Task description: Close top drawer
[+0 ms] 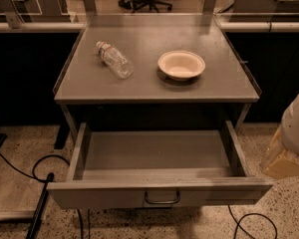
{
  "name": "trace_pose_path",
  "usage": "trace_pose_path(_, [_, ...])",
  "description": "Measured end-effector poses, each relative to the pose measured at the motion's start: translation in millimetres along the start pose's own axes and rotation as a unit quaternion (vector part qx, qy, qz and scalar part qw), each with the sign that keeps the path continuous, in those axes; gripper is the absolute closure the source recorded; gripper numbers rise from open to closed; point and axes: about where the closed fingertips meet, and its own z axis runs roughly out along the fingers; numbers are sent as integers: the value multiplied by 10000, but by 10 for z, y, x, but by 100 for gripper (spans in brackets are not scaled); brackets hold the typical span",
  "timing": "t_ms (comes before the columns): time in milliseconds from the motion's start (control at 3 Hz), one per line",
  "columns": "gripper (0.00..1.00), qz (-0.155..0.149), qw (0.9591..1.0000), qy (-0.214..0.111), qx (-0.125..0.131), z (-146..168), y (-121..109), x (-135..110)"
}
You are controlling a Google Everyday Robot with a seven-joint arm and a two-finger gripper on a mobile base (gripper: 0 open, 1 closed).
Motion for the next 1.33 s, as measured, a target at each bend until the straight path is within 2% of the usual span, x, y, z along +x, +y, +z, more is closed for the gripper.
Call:
trace_pose_path(333, [100,0,10000,0,0,0,0,0])
trace_pose_path(667, [100,169,9995,35,-257,315,102,43])
trace_pose_path(1000, [100,653,9956,75,-668,1140,200,40])
trace_pose_path(1333, [100,653,9956,75,-668,1140,200,40])
